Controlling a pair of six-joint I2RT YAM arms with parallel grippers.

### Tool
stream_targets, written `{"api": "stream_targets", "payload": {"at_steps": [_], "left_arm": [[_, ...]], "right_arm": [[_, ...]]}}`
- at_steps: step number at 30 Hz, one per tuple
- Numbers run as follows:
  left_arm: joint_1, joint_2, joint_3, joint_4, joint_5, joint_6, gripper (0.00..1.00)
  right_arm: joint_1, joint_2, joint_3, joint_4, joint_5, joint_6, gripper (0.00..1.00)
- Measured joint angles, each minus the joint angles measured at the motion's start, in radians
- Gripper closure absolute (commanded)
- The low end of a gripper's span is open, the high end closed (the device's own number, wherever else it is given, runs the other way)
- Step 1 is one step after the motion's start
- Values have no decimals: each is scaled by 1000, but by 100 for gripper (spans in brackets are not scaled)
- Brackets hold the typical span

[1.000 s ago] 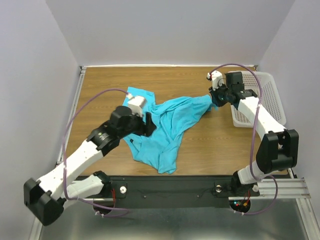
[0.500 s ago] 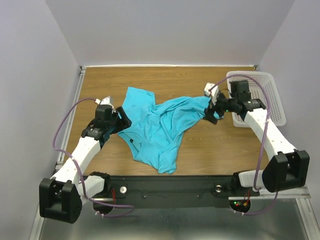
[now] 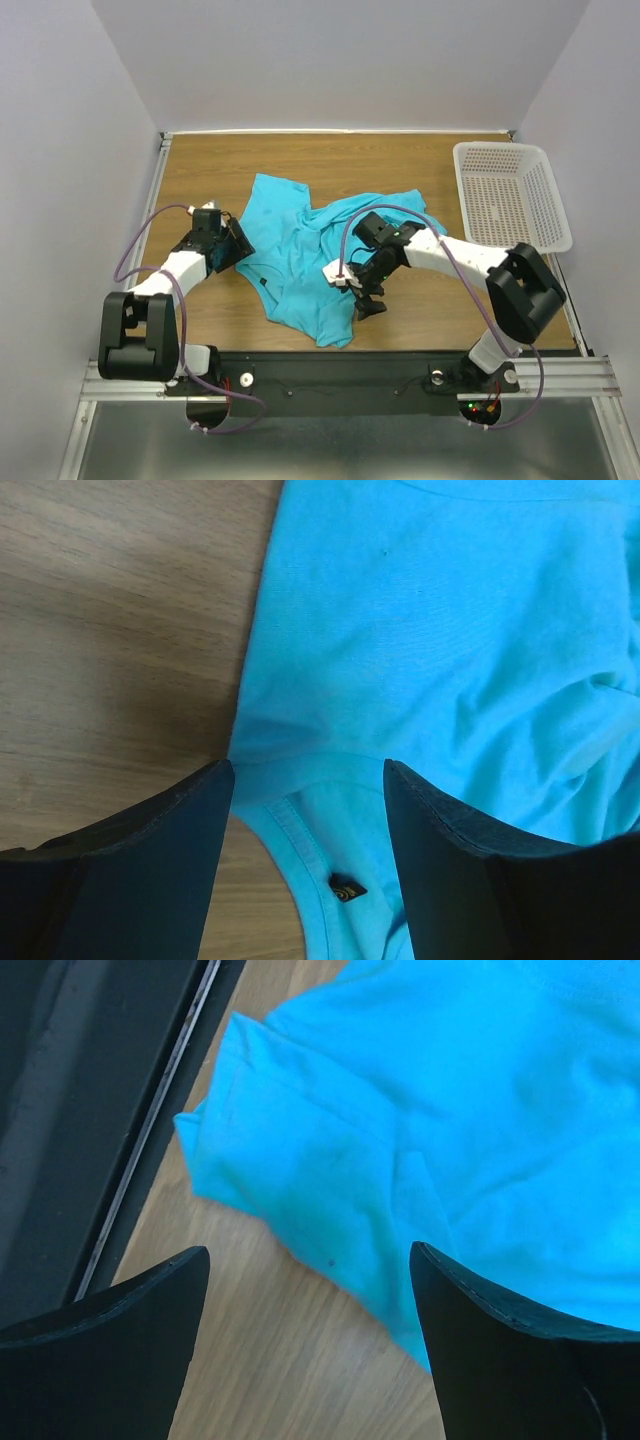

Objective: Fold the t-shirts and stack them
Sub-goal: Flatten the tshirt out

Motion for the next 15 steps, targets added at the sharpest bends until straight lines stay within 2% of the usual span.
{"api": "stream_targets", "payload": {"at_steps": [3,8,10,11,12,14,15], "left_arm": [[2,51,20,5,-14,6,29],[6,162,102,26,-52,26,44],[6,205,130,34,-55,33,54],[6,220,138,37,-54,35,65],[6,228,140,40,-54,37,65],[6,243,143,40,-50,45,91],[6,246,144,43,-46,53,97]], "right_arm": [[29,64,46,10,11,-4,15],[60,121,77,32,25,-8,18],[74,130,77,33,31,-10,20],[81,135,77,34,32,-11,22],[87,139,77,35,33,-11,22],[101,152,78,38,37,-10,29],[106,157,78,40,37,-11,32]]}}
